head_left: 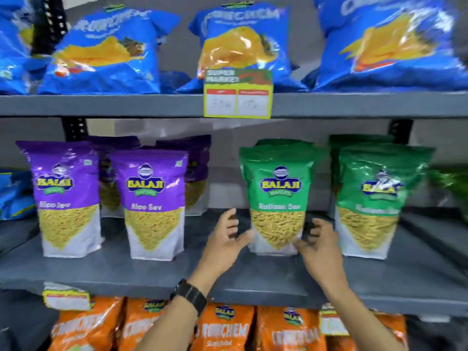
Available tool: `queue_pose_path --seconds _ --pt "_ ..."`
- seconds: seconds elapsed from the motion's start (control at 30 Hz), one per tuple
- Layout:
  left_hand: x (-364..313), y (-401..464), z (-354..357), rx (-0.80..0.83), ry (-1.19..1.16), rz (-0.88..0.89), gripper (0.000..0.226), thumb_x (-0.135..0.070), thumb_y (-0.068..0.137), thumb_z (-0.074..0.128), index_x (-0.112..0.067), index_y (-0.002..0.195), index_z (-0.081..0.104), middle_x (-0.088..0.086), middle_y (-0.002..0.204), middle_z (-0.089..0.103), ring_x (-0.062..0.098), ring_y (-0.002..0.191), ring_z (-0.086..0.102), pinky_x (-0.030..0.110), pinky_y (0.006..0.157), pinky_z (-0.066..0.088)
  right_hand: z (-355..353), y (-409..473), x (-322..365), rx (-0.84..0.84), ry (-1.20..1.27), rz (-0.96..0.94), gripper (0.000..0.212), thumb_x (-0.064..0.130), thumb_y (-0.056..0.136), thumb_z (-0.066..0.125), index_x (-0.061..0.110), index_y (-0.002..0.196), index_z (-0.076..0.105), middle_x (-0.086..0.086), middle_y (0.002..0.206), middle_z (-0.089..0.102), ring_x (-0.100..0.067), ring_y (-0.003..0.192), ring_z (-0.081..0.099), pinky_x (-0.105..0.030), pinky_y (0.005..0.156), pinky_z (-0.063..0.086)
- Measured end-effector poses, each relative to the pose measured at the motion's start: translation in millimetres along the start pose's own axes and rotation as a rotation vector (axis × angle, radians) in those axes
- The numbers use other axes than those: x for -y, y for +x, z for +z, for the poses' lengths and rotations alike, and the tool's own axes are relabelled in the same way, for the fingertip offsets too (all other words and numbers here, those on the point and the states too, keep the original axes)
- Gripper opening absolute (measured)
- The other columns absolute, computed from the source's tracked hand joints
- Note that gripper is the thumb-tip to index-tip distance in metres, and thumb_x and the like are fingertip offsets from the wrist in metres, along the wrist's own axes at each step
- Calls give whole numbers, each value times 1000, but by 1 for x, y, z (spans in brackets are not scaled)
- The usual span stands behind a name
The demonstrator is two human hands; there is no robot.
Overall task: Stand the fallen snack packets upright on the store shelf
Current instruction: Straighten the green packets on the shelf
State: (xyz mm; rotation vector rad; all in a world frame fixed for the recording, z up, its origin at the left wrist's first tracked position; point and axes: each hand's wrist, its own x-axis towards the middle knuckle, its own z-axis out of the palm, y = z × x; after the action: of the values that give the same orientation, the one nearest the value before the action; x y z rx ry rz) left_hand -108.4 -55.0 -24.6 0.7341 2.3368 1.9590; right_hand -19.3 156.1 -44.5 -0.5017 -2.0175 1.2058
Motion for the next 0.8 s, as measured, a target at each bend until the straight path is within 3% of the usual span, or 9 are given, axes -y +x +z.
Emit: queue_pose_path --seconds 0.1,0.23,0.33,0.53,0.7,0.8 --pt "-3 18 19 128 -32 -68 97 -28 86 83 -30 164 25 -10 152 46 16 143 49 40 120 43 -4 25 -8 255 102 97 87 14 80 87 22 151 37 7 116 62 -27 116 63 -52 104 53" --pt "2 24 31 141 -67 -43 73 -16 90 79 -39 148 41 0 143 69 19 136 63 52 119 47 -7 38 -13 375 128 96 64 8 81 85 37 125 49 3 121 72 -23 119 68 -52 108 53" --pt "-9 18 42 140 -82 -25 60 -7 96 73 -45 135 47 1 140 71 18 133 65 43 117 49 -17 39 -15 369 93 80 56 15 82 87 31 123 52 1 112 72 -25 112 69 -50 103 55" --pt "-7 10 61 142 -103 -24 58 -8 98 70 -42 138 45 -1 142 69 16 134 63 33 112 51 -41 30 -19 380 30 17 52 25 85 84 28 120 46 -1 93 55 -30 97 63 -51 92 54" --pt "-9 3 65 117 -91 -10 66 -8 99 70 -27 155 40 2 143 68 16 131 64 16 91 59 -48 24 -16 394 23 11 53 32 84 84 30 121 45 -5 105 62 -32 107 66 -55 96 56" --pt "-12 -4 65 14 -137 -32 73 -7 95 74 -23 158 40 8 138 69 19 122 69 18 81 61 -58 22 -17 414 14 -11 69 31 86 84 25 143 46 2 118 67 -24 114 66 -39 95 55"
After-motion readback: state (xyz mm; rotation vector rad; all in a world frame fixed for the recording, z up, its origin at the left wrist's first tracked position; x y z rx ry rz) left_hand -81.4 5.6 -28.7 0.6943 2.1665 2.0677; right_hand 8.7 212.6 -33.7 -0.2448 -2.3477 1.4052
